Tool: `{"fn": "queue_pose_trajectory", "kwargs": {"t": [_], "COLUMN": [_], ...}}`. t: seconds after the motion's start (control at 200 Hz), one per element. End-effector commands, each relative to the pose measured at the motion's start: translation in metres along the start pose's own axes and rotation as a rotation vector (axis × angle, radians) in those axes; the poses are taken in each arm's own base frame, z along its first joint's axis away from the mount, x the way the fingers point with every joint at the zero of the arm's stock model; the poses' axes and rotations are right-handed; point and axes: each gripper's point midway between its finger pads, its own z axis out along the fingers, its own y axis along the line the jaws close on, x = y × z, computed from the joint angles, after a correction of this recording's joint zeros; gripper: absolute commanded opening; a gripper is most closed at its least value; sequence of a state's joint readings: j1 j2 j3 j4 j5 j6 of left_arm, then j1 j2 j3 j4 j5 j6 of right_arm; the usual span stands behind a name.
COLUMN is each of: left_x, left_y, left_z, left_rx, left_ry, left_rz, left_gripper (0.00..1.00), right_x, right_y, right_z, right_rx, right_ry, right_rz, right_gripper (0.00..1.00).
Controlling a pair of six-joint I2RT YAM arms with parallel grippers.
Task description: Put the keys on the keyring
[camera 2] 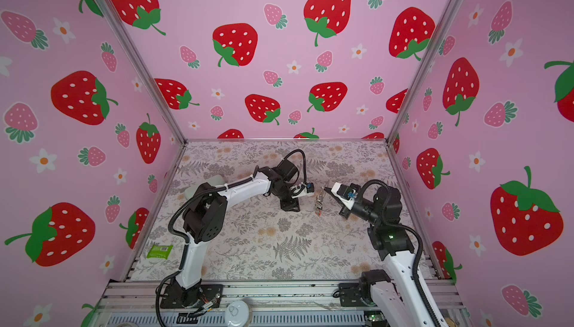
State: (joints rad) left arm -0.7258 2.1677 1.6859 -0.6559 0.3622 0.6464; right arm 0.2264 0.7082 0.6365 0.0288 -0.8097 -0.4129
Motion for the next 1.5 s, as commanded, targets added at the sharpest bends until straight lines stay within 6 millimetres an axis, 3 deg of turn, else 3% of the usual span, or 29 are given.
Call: {"fn": "queue_pose_trajectory", "kwargs": {"t": [0.0,0.37,0.8,1.246,1.496], "left_x": [0.001,0.003,0.026,0.059,0.042], "left_y": [-0.002,-0.001,-0.016,-0.007,-0.006], "left_z": [0.011,0.02,0.021,0.01,-0.013], "left_rx": [-0.003,-0.021,-0.035,-0.22,-0.284], "left_ry": [0.045,0.046,0.034,-0.048,-0.157], "left_rz": [-0.011,-0.1,-0.203,-0.646,-0.728], "left_gripper": [0.5,0.53,0.42,0.34,0.38], "right_x": [-0.018,-0.018,-0.014,-0.011,-0.01], "right_y": [0.0,0.001,0.001,0.003,0.003], "right_z": [-0.004,-0.004,-0.002,-0.001,0.001], "right_rx": [-0.006,-0.004,-0.01,-0.017,-0.025], "right_ry": [-0.049,-0.052,-0.049,-0.057,-0.06], "right_rz": [-0.046,-0.047,-0.048,-0.041,-0.041], "right_gripper": [0.0,0.0,0.0,0.0,0.0]}}
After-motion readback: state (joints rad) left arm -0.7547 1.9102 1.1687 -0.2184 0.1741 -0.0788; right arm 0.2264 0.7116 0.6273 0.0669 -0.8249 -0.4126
